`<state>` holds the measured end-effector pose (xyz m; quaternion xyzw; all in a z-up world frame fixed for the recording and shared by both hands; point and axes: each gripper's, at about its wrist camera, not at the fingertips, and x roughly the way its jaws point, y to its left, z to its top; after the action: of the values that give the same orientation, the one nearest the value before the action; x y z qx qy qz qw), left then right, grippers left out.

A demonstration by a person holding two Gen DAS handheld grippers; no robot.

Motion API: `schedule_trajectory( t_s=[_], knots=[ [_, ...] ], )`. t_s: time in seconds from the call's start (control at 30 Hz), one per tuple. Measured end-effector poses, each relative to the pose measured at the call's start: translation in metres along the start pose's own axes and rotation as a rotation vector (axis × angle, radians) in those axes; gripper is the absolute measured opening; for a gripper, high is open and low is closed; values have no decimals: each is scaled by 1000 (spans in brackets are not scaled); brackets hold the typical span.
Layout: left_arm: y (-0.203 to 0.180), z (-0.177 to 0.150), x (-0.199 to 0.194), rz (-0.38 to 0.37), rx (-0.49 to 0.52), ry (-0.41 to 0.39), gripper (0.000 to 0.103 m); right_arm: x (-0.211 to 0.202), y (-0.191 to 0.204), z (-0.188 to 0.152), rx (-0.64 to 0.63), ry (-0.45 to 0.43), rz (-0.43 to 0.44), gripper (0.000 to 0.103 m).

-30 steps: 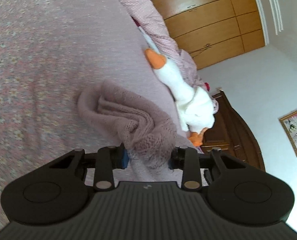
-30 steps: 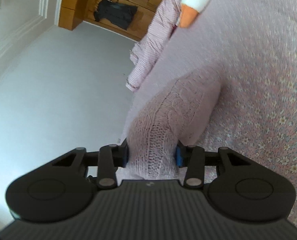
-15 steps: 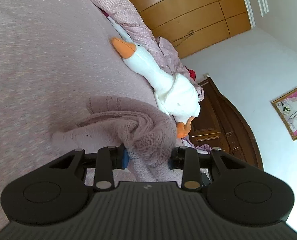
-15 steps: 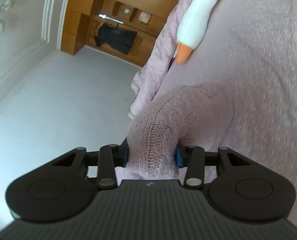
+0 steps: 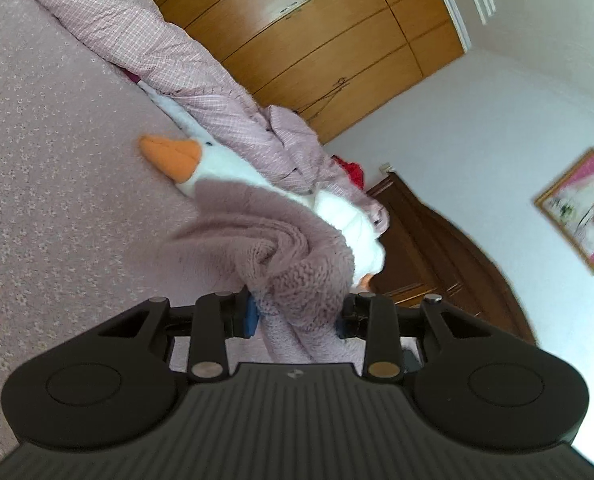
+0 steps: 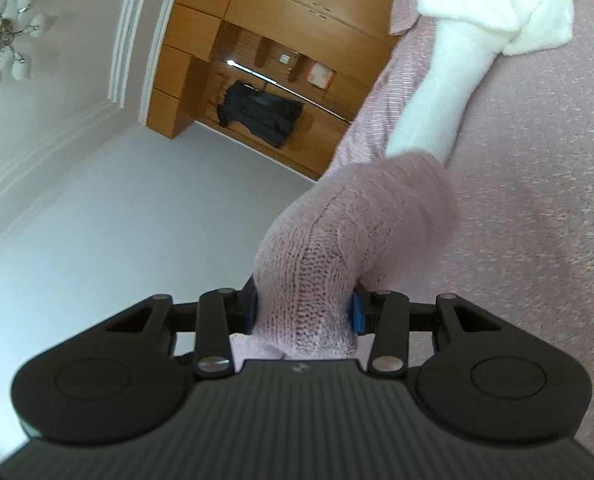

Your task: Fold small clothes

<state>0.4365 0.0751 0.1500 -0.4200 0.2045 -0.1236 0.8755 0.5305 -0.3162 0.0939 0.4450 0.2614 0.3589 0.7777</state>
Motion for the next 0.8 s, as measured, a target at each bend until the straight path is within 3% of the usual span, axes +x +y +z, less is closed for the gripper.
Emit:
schedule_trajectory(
  t_s=[0.13, 0.23, 0.3, 0.4, 0.8],
  knots=[
    [52, -51, 12, 58, -36, 53, 38, 1, -44, -27, 29, 53, -92, 44],
    [99, -100, 12, 128, -129, 128, 36, -9, -94, -71, 131, 126, -208, 44],
    [112, -124, 5, 137, -151, 129, 36, -23, -117, -92, 181, 131, -222, 44],
    [115, -138, -5, 123, -198, 129, 35, -42, -134, -111, 268, 98, -181, 43],
    [83, -187, -72, 129, -235, 116, 35, -88, -117, -123, 292, 142, -172, 43]
  ],
)
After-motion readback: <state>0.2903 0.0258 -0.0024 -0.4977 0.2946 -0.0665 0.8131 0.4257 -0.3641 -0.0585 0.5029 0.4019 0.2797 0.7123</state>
